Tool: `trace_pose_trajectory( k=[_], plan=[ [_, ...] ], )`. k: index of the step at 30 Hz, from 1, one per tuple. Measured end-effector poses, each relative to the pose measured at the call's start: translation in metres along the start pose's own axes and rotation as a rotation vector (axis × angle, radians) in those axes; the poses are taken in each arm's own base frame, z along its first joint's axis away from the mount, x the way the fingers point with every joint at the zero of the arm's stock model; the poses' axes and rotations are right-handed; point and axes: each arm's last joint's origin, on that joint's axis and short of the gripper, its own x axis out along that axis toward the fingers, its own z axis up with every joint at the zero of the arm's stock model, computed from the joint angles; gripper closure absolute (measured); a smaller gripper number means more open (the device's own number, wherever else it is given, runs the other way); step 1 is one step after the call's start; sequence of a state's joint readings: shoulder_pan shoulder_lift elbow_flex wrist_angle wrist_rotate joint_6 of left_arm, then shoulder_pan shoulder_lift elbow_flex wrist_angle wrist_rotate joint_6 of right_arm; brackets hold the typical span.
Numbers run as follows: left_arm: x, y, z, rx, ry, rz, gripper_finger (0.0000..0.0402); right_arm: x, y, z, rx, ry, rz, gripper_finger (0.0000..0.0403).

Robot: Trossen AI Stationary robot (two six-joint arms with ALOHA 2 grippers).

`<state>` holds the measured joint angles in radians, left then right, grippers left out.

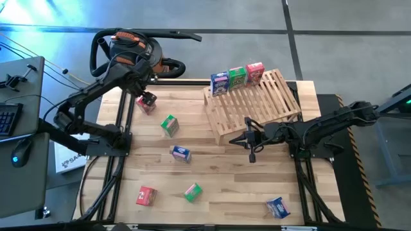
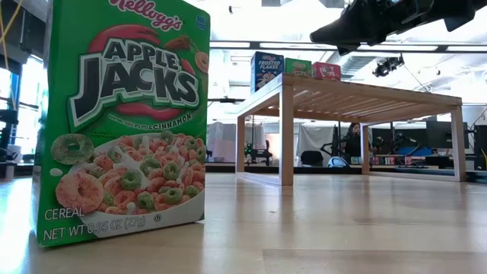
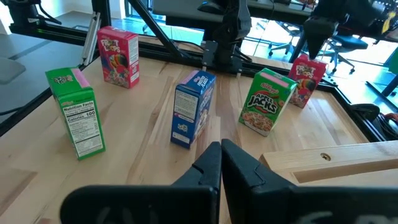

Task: Stack cereal on shelf
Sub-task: Put the top red cereal box on the shelf aligned with the other red cereal box

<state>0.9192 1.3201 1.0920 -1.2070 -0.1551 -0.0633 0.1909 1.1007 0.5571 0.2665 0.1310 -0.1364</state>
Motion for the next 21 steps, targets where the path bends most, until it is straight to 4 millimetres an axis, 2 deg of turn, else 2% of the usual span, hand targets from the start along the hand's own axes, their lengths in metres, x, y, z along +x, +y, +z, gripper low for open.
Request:
trace_pose_trajectory(
  k=[6, 13, 17, 21],
  plan=[
    [0.022, -0.004, 0.011, 0.031, 0.108, -0.006, 0.0128, 0.000, 0.000, 0.000, 0.000, 0.000, 0.000, 0.0402],
    [0.035, -0.005, 0.016, 0.066, 0.176, 0.017, 0.0134, 0.000, 0.000, 0.000, -0.003, 0.000, 0.000, 0.0402],
    [0.034, -0.005, 0.015, 0.079, 0.174, 0.017, 0.0164, 0.000, 0.000, 0.000, -0.003, 0.000, 0.000, 0.0402],
    [0.029, -0.004, 0.013, 0.096, 0.155, 0.007, 0.0215, 0.000, 0.000, 0.000, -0.003, 0.000, 0.000, 0.0402]
  ],
)
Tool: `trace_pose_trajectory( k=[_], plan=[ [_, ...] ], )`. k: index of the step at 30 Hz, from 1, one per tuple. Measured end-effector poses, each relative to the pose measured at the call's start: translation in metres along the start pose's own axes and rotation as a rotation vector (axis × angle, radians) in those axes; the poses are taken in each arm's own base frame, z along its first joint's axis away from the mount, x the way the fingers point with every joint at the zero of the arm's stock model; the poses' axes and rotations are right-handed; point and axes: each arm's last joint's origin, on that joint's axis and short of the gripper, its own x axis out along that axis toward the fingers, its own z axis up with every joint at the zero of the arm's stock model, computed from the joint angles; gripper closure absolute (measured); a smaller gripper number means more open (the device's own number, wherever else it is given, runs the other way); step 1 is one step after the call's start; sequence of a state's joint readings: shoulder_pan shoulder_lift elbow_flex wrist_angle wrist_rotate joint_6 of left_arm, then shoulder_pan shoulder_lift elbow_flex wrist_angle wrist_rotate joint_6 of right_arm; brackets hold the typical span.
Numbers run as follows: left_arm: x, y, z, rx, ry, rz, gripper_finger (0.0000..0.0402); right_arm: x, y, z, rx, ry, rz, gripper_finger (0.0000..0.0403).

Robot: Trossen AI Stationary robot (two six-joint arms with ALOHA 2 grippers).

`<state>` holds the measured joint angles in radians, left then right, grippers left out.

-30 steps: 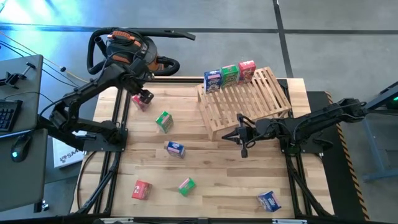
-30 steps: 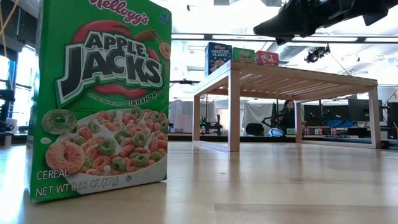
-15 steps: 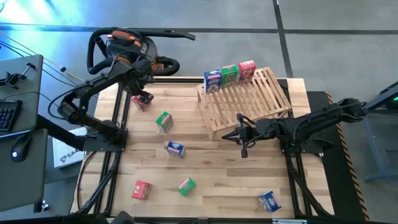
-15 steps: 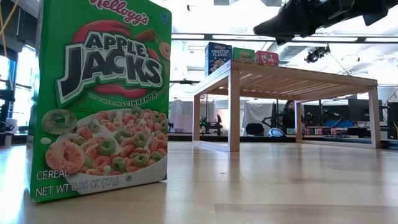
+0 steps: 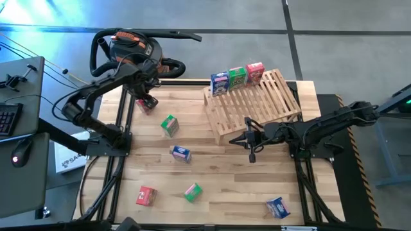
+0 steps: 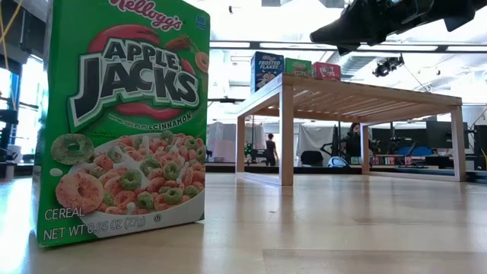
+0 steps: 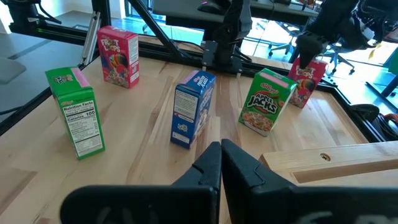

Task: Stack cereal on shelf
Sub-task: Put the top red cereal box on the shelf aligned with the other red cereal box

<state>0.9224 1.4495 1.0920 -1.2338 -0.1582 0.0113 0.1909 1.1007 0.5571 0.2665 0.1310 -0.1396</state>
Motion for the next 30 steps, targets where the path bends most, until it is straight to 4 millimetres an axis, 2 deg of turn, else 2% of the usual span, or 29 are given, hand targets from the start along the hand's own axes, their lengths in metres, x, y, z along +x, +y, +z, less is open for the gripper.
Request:
trace_pose_trajectory(
  k=[4, 7, 11, 16, 19, 22, 30],
  plan=[
    [-0.008, 0.000, -0.005, 0.027, -0.037, 0.000, 0.0271, 0.000, 0.000, 0.000, 0.003, 0.000, 0.000, 0.0402],
    [-0.023, 0.000, -0.009, 0.046, -0.093, 0.000, 0.0302, 0.000, 0.000, 0.000, 0.006, 0.000, 0.000, 0.0402],
    [-0.056, -0.001, -0.014, 0.067, -0.173, 0.002, 0.0323, 0.000, 0.000, 0.001, 0.009, -0.009, -0.002, 0.0402],
    [-0.111, -0.012, -0.023, 0.120, -0.323, -0.016, 0.0324, 0.000, -0.001, 0.006, 0.036, -0.023, -0.003, 0.0402],
    [-0.140, -0.029, -0.030, 0.173, -0.421, -0.054, 0.0324, 0.000, -0.001, 0.008, 0.057, -0.028, -0.001, 0.0402],
    [-0.159, -0.055, -0.040, 0.254, -0.492, -0.105, 0.0324, -0.002, 0.004, 0.009, 0.055, -0.032, 0.016, 0.0402],
    [-0.175, -0.141, -0.077, 0.469, -0.585, -0.276, 0.0324, -0.019, 0.030, 0.015, 0.082, -0.032, 0.035, 0.0402]
  ],
)
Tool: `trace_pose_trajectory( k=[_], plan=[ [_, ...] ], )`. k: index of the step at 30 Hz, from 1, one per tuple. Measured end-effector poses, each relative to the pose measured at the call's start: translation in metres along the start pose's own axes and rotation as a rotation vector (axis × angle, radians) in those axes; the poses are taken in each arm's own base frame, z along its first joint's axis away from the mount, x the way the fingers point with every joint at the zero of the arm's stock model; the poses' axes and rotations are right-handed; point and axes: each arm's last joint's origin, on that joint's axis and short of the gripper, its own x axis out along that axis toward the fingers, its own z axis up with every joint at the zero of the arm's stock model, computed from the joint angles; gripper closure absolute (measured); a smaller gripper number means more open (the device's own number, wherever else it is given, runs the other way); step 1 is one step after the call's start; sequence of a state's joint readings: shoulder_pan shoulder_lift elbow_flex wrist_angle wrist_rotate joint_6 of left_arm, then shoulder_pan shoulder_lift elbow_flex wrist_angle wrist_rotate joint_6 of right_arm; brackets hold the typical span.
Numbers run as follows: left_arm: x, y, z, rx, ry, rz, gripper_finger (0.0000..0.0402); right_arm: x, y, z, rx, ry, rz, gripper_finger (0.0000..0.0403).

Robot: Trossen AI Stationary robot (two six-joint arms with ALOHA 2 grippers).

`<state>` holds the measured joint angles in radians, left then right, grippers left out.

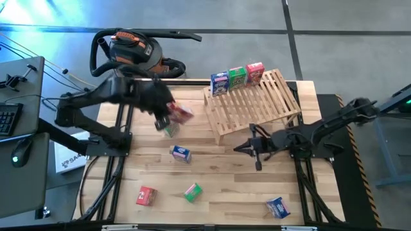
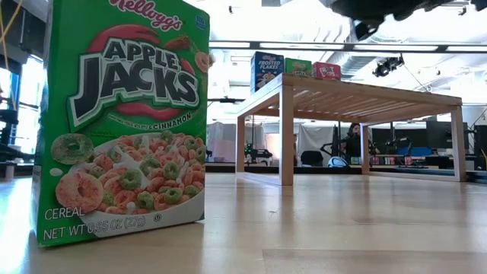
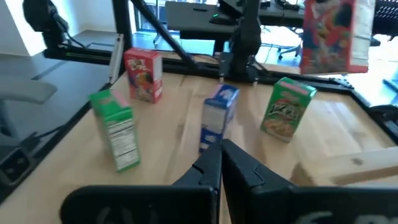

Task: Stack cereal on shelf
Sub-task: Put the top red cereal box on the shelf aligned with the other red cereal box

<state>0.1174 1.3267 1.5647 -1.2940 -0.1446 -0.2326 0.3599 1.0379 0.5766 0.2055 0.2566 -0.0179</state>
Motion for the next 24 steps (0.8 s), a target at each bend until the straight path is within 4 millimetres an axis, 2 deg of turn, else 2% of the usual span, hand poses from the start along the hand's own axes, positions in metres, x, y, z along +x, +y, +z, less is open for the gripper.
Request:
trace_pose_trajectory(
  k=[6, 10, 17, 24],
  plan=[
    [0.026, -0.069, 0.010, 0.140, -0.046, -0.125, 0.0323, -0.011, 0.024, 0.001, 0.008, -0.007, 0.038, 0.0402],
    [0.054, -0.103, 0.011, 0.215, -0.009, -0.145, 0.0323, -0.017, 0.038, 0.001, -0.007, -0.009, 0.053, 0.0402],
    [0.100, -0.138, 0.020, 0.275, 0.082, -0.119, 0.0323, -0.024, 0.052, 0.000, -0.002, -0.012, 0.077, 0.0402],
    [0.140, -0.167, 0.034, 0.330, 0.143, -0.125, 0.0323, -0.026, 0.054, 0.000, -0.010, -0.015, 0.076, 0.0402]
  ],
)
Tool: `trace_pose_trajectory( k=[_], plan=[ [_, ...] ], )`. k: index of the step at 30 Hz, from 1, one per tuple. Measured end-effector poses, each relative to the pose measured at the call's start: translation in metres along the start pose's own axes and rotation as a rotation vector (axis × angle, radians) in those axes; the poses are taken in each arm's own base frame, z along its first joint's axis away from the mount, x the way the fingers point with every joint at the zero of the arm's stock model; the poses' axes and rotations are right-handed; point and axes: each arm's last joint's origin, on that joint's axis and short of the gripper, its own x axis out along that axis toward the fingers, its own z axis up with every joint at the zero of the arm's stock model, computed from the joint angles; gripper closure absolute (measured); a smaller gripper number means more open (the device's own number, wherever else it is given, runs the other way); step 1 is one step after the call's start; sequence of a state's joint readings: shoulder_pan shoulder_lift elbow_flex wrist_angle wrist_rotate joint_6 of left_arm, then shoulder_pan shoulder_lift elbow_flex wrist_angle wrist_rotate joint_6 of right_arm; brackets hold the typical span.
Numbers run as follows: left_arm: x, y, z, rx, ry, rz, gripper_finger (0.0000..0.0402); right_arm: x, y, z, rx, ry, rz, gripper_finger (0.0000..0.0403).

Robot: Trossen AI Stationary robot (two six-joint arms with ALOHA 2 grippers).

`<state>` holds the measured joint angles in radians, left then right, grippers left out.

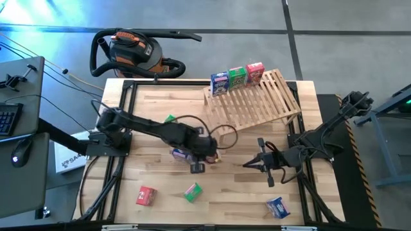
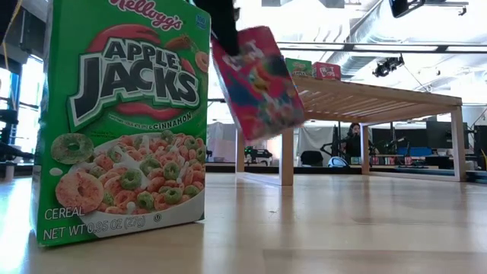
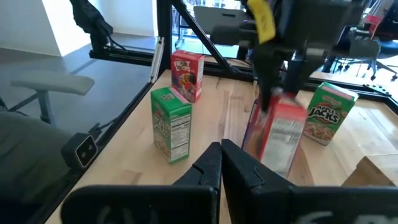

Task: Stack cereal on shelf
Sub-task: Put the top red cereal box on the shelf aligned with the other red cereal box

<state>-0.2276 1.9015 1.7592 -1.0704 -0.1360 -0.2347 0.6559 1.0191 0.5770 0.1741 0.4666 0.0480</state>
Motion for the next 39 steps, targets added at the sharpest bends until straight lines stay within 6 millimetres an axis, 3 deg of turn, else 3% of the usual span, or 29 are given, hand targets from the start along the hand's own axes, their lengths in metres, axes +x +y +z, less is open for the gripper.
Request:
trace_pose_trajectory(
  k=[9, 14, 23, 31, 36, 39],
  plan=[
    [0.037, 0.001, 0.011, -0.013, 0.074, -0.021, 0.0323, 0.000, 0.000, -0.001, -0.007, 0.008, -0.001, 0.0402],
    [0.046, 0.004, 0.013, -0.032, 0.078, -0.016, 0.0318, 0.000, 0.000, -0.001, -0.009, 0.013, -0.001, 0.0402],
    [0.044, 0.004, 0.014, -0.013, 0.070, -0.022, 0.0236, 0.000, -0.001, -0.001, 0.005, 0.013, -0.019, 0.0384],
    [0.011, 0.005, 0.012, 0.010, -0.009, 0.019, 0.0187, 0.000, -0.002, -0.002, 0.013, 0.016, -0.057, 0.0280],
    [-0.030, 0.005, -0.007, 0.009, -0.127, 0.005, 0.0204, 0.002, -0.002, -0.002, 0.013, 0.013, -0.083, 0.0210],
    [-0.041, 0.008, -0.026, -0.023, -0.233, -0.029, 0.0231, 0.007, -0.002, -0.004, 0.016, 0.015, -0.092, 0.0172]
  ],
)
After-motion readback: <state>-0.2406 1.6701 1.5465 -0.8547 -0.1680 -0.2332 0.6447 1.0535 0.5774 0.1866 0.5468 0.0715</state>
